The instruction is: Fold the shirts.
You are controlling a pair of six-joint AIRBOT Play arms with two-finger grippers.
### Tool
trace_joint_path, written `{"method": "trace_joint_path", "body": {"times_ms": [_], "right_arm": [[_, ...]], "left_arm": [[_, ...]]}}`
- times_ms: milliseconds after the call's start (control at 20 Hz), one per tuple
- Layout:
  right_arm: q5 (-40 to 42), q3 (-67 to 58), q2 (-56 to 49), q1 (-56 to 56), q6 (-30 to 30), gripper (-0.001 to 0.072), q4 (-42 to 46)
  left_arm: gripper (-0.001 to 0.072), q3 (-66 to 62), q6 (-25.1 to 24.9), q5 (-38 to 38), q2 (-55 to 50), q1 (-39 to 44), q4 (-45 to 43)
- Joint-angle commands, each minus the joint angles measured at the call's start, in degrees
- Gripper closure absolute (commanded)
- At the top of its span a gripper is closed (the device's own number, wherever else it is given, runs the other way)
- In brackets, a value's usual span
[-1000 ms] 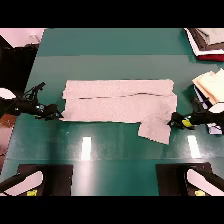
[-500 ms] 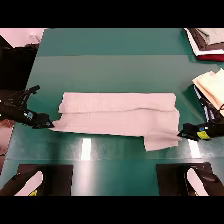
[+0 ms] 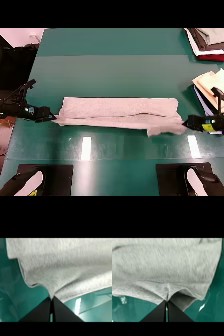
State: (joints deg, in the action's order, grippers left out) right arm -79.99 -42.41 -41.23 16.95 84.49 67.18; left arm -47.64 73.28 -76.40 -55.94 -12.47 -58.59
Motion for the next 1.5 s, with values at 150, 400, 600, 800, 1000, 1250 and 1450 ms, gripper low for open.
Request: {"method": "trace_joint_path", "body": {"times_ms": [150,400,600,800,1000,1250,1450], "right_arm": [[8.2,-9.18,-16.31,-8.22,-0.52,0.07,0.94],[9.11,-14.75,-25.86,-9.94,-0.52,0.0699,0.76],[9.94,-18.25,-30.1,-9.94,-0.5,0.0698,0.26],[10.45,-20.83,-32.54,-9.77,-0.55,0.0212,-0.17],[5.99,-22.84,-32.3,-5.55,-3.45,0.0129,-0.22],[-3.23,-22.82,-34.25,6.34,-11.32,0.0129,-1.57],[-6.45,-22.82,-41.29,14.86,-17.05,0.0129,-10.34]], "left_arm": [[0.0686,-0.44,-1.73,9.86,-6.08,0.0,2.84],[0.0685,-0.7,-1.73,17.81,-9.09,0.0,3.76],[0.0598,-0.87,-1.68,25.83,-10.29,-0.02,10.49],[0.0038,-0.92,-1.25,32.48,-10.32,-0.02,18.23],[0.004,-2.49,-4.0,25.38,-10.29,-0.02,18.29],[0.0685,-2.67,-7.32,15.5,-10.29,0.0,18.34],[0.0685,-2.67,-7.28,9.94,-10.29,0.0,18.34]]}}
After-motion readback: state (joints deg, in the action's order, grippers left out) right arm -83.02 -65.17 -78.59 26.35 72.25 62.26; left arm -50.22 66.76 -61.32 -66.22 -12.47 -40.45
